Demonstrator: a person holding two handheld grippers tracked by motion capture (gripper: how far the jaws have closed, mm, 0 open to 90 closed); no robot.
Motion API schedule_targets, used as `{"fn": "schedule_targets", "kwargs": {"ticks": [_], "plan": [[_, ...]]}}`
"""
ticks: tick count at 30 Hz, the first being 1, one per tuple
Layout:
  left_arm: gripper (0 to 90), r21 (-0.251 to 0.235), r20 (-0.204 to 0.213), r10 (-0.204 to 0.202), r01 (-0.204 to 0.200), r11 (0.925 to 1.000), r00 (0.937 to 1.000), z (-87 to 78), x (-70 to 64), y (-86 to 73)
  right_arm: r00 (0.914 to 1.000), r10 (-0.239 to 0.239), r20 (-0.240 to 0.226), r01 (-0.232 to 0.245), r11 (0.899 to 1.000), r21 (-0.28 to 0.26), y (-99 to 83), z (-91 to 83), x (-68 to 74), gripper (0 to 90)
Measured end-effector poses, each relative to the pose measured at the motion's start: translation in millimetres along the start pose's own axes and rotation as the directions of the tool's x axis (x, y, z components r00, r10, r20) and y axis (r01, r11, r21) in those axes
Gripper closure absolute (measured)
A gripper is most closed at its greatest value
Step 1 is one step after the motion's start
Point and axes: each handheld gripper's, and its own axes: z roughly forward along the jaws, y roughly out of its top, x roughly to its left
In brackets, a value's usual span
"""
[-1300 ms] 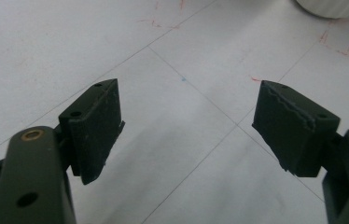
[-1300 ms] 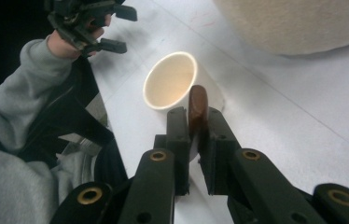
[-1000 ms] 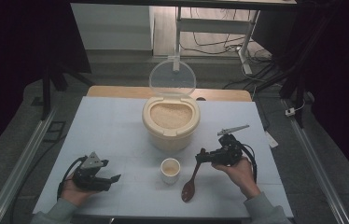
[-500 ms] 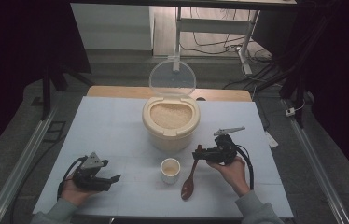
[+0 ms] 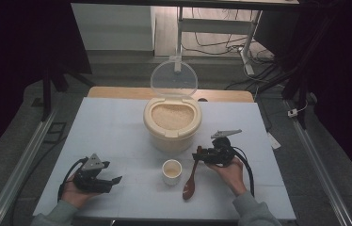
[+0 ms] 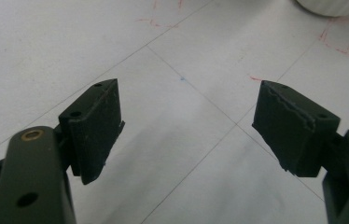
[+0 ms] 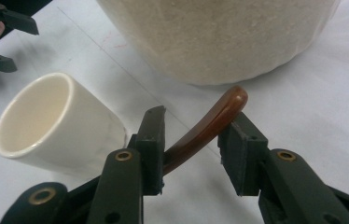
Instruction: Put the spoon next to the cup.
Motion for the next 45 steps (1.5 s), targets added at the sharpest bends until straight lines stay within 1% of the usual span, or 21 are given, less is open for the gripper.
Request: {"fn": "schedule_targets", "kwargs": {"ticks": [9,15,17,21,27,31,33,35,38,41,43,44,45], "plan": [[23.3,0.004,0.003,0.003,-0.003,1.0000,1.0000,0.7,0.2,0.4,0.9995,-0.007,0.030,0.006,1.000,0.021,-1.4,10.2,-4.9,57.9],[23.2,0.005,0.004,0.003,-0.003,1.0000,1.0000,1.0,0.1,0.3,0.9971,-0.025,0.072,0.022,0.999,0.041,-2.2,15.7,-4.8,53.9],[23.3,0.008,0.004,0.007,-0.007,0.9999,1.0000,0.9,0.1,0.4,0.9954,-0.034,0.090,0.029,0.998,0.052,-2.7,18.0,-4.8,51.9],[23.2,0.006,0.004,0.004,-0.004,1.0000,1.0000,1.2,0.0,0.3,0.9883,-0.064,0.138,0.053,0.995,0.081,-3.8,21.3,-4.4,47.8],[23.2,0.006,0.004,0.004,-0.004,1.0000,1.0000,1.2,-0.1,0.2,0.9850,-0.071,0.157,0.057,0.994,0.097,-5.4,24.0,-4.9,46.3],[23.2,0.007,0.004,0.005,-0.005,1.0000,1.0000,1.2,-0.2,0.2,0.9806,-0.081,0.178,0.063,0.992,0.107,-5.5,25.1,-3.7,41.6],[23.2,0.007,0.004,0.005,-0.005,1.0000,1.0000,1.2,-0.1,0.2,0.9804,-0.070,0.184,0.054,0.994,0.091,-5.3,23.9,-4.1,39.0],[23.2,0.006,0.003,0.006,-0.006,1.0000,1.0000,0.9,-0.1,0.2,0.9804,-0.062,0.187,0.050,0.997,0.066,-4.7,20.4,-4.9,38.4],[23.2,0.004,0.003,0.004,-0.004,1.0000,1.0000,0.6,0.1,0.1,0.9805,-0.053,0.189,0.051,0.999,0.014,-4.5,8.9,-4.7,38.9],[23.2,0.001,0.002,0.002,-0.002,1.0000,1.0000,0.3,0.1,0.1,0.9820,-0.067,0.177,0.075,0.996,-0.039,-7.8,-6.3,-1.8,40.8],[23.2,-0.001,0.004,0.001,-0.001,1.0000,1.0000,0.0,0.2,0.0,0.9799,-0.088,0.179,0.098,0.994,-0.046,-12.1,-16.4,0.9,41.0],[23.2,-0.001,0.003,0.000,0.000,1.0000,1.0000,0.0,0.3,0.0,0.9807,-0.097,0.170,0.107,0.993,-0.055,-15.7,-22.2,2.0,41.1],[23.2,-0.002,0.004,-0.002,0.002,1.0000,1.0000,0.0,0.3,0.1,0.9799,-0.100,0.173,0.111,0.992,-0.054,-18.0,-26.1,3.1,41.3]]}}
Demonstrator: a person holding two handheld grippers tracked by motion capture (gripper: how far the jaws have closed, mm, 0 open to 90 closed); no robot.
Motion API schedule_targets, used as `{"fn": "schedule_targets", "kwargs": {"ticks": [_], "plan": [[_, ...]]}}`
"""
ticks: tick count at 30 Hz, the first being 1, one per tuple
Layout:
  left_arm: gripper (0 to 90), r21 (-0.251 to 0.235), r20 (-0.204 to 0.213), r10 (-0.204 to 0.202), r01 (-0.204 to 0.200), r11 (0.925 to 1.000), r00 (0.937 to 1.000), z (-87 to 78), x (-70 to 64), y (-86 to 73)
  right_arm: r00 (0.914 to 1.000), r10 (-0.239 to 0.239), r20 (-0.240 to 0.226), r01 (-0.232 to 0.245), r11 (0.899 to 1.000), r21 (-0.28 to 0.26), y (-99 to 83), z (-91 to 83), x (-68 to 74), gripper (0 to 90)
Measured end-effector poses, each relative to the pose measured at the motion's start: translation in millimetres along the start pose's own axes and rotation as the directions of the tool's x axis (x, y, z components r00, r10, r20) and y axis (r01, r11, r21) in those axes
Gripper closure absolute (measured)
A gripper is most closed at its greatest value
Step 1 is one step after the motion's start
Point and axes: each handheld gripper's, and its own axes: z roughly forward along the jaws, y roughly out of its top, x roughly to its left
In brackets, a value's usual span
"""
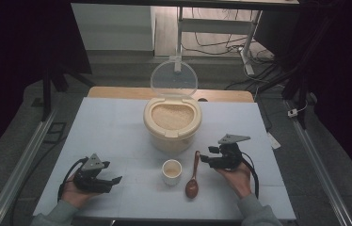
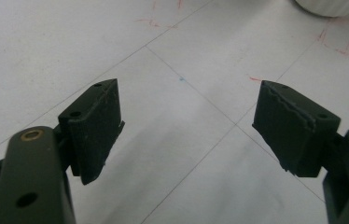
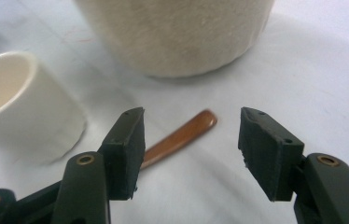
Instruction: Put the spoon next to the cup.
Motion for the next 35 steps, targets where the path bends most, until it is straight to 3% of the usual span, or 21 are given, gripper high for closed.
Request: {"fn": "schedule_targets", "kwargs": {"ticks": [10,18,27,35], "plan": [[23.0,-0.007,-0.003,-0.009,0.009,0.9999,1.0000,-0.8,0.5,0.2,0.9980,-0.037,-0.052,0.036,0.999,-0.037,-33.3,-41.0,2.0,41.7],[22.6,-0.017,-0.001,-0.018,0.018,0.9997,0.9998,-1.6,0.6,0.4,0.9992,-0.037,-0.017,0.036,0.998,-0.059,-55.8,-66.5,-4.7,42.1],[22.5,-0.022,0.000,-0.022,0.022,0.9995,0.9998,-1.7,0.2,0.7,0.9977,-0.067,0.010,0.067,0.996,-0.051,-63.5,-73.5,-4.6,42.2],[22.4,-0.020,0.002,-0.021,0.021,0.9996,0.9998,-1.4,0.2,0.8,0.9982,-0.057,0.021,0.058,0.997,-0.059,-66.0,-73.9,-7.8,42.1]]}}
